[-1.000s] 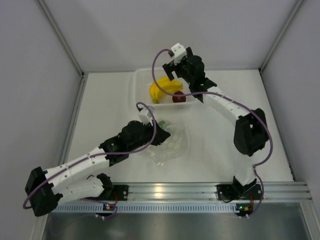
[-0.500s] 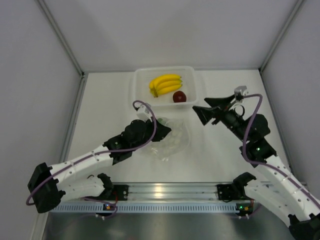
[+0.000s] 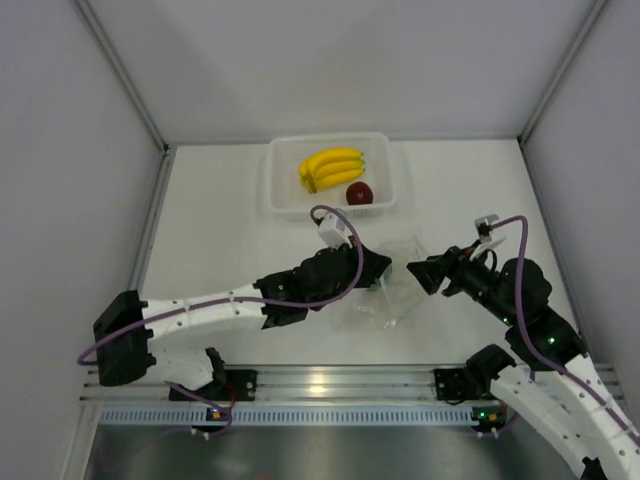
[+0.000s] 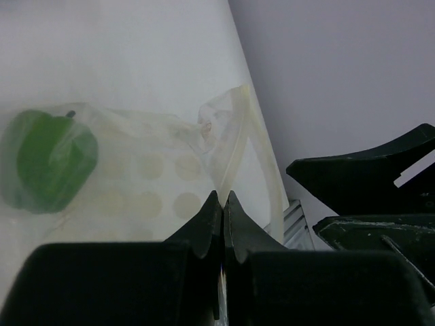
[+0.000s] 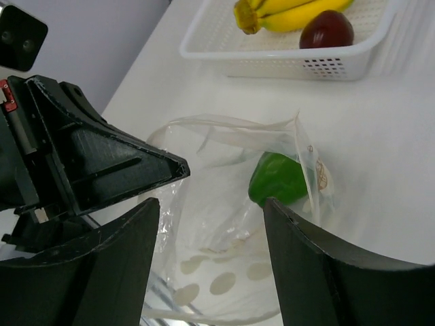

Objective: Open the zip-top bag and remove the fake food

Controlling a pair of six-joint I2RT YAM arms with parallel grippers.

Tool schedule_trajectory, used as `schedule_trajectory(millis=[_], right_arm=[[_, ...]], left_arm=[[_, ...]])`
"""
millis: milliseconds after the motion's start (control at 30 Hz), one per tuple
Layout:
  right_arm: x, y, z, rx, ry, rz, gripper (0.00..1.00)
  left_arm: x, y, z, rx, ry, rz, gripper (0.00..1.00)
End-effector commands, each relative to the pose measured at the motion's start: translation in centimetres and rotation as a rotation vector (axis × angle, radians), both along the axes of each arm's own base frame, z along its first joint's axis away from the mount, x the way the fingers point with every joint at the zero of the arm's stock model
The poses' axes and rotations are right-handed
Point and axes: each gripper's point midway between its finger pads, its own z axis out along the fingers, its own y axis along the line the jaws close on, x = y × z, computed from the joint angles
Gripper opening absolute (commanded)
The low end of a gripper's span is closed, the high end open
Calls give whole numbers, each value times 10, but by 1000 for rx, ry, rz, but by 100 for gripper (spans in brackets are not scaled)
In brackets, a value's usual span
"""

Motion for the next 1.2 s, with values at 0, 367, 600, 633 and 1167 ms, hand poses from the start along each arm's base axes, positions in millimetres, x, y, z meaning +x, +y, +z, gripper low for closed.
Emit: schedule_trajectory(millis=[0,367,600,633,1167], right_arm=[[-5,-20,-4,-110,32,-58,64],[3,13,-73,-160,241,56,42],[21,26,-97,-166,248,0,42],[24,25,-100,-177,249,-27,42],[94,8,-113,-60,171,-542,44]], left_arm=[[7,-18,43,-153,-21,48,0],[17,14,-1,-99,15,188,0],[14,-5,-9,-78,35,128,0],[15,-8,-14,-64,38,123,0],[7,-37,-25,-105,121,91,0]])
